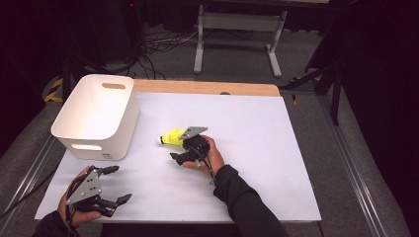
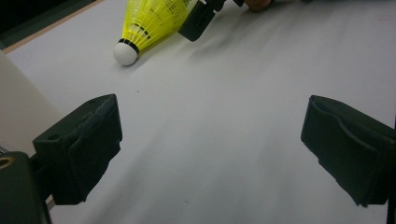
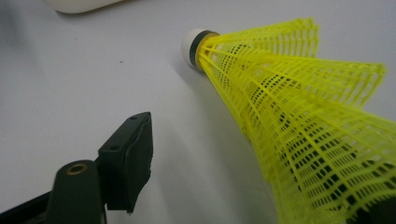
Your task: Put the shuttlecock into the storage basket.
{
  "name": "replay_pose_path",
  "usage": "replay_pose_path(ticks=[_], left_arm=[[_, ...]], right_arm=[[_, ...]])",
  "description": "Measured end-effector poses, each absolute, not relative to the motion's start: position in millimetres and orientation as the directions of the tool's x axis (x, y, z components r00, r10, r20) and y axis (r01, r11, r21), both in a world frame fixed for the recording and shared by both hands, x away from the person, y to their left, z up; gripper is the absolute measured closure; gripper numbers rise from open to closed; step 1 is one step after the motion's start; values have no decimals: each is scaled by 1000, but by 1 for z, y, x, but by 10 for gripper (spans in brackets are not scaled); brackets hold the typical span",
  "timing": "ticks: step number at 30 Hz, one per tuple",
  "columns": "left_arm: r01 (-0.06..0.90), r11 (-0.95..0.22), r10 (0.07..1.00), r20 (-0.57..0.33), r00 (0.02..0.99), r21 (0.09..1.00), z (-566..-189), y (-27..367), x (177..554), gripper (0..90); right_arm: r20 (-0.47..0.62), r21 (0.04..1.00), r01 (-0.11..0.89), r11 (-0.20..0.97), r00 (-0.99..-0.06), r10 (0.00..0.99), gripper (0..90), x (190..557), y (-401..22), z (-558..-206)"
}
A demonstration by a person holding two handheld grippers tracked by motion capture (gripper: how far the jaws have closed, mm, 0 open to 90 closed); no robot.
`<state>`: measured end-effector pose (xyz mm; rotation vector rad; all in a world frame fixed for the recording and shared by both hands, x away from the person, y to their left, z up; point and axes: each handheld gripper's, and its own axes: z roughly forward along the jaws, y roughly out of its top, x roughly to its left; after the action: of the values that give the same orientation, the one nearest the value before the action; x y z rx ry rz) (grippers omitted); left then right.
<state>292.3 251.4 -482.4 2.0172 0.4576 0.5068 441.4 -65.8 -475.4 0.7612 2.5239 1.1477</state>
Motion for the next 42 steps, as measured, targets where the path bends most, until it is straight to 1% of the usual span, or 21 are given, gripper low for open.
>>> replay_pose_path(ticks=[5,8,10,14,19,27,36,42], left_arm=[[109,-465,509,165,845,879,-483,250,292,61],[107,-471,505,168,846,875,-483,249,292,61],[110,-471,506,166,846,876,-483,249,292,61],[110,-473,506,167,846,874,-483,249,292,62],[110,-475,506,169,846,873,-483,250,293,62],[119,-469,511,159,845,875,-484,249,293,63],[121,-478,515,166,841,870,-484,249,294,63],[132,-469,519,152,841,873,-485,249,295,63]], right_arm=[[-19,773,358,525,-813,582,344,443,-63,-475],[-30,776,361,517,-798,602,422,443,-60,-476],[-48,770,369,520,-779,625,492,445,-59,-476],[-54,774,388,501,-746,663,686,449,-57,-476],[-72,773,387,503,-734,675,814,451,-53,-477],[-91,774,363,519,-747,659,868,450,-53,-473],[-84,793,339,506,-762,642,877,445,-55,-467],[-81,811,316,493,-773,629,877,435,-63,-460]])
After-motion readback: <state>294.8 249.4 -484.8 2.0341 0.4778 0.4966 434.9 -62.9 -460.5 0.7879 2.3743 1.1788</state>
